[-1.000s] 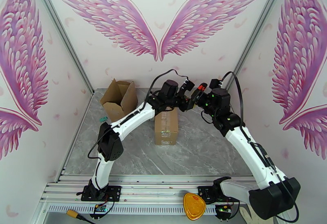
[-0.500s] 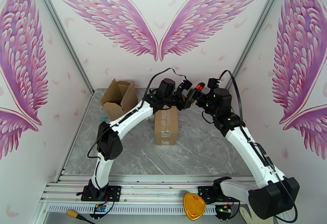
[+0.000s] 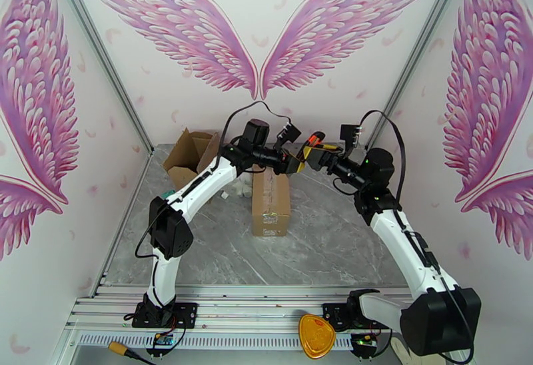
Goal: Unpack the express box
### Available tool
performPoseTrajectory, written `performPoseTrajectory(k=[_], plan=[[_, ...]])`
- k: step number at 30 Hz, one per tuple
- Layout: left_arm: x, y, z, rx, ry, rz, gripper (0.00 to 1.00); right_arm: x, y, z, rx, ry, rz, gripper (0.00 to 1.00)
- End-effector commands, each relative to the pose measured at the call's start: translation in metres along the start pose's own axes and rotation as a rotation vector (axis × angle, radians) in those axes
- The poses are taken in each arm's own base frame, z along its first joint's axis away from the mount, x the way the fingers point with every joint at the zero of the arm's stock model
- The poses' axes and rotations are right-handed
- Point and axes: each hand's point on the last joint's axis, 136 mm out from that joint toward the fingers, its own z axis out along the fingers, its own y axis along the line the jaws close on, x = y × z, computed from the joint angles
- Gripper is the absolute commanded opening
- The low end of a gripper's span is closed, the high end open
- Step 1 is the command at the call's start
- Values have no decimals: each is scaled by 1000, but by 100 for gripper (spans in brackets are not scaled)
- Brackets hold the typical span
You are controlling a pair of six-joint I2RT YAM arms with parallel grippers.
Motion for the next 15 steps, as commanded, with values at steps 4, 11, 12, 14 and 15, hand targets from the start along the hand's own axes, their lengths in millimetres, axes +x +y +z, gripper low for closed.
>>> performPoseTrajectory(k=[4, 11, 12, 14, 15], plan=[[-20, -62, -20, 162, -18, 80, 0, -6, 35, 2, -204, 16, -66, 78], [-21, -72, -19, 222, -13, 70, 0, -2, 49, 4, -283, 30, -63, 66], [-21, -72, -19, 223, -10, 67, 0, -1, 50, 4, -284, 33, -62, 63], [-20, -75, -19, 239, -4, 66, 0, 0, 49, 4, -282, 32, -66, 57], [-19, -77, -19, 245, -2, 64, 0, 0, 49, 4, -282, 31, -69, 54]])
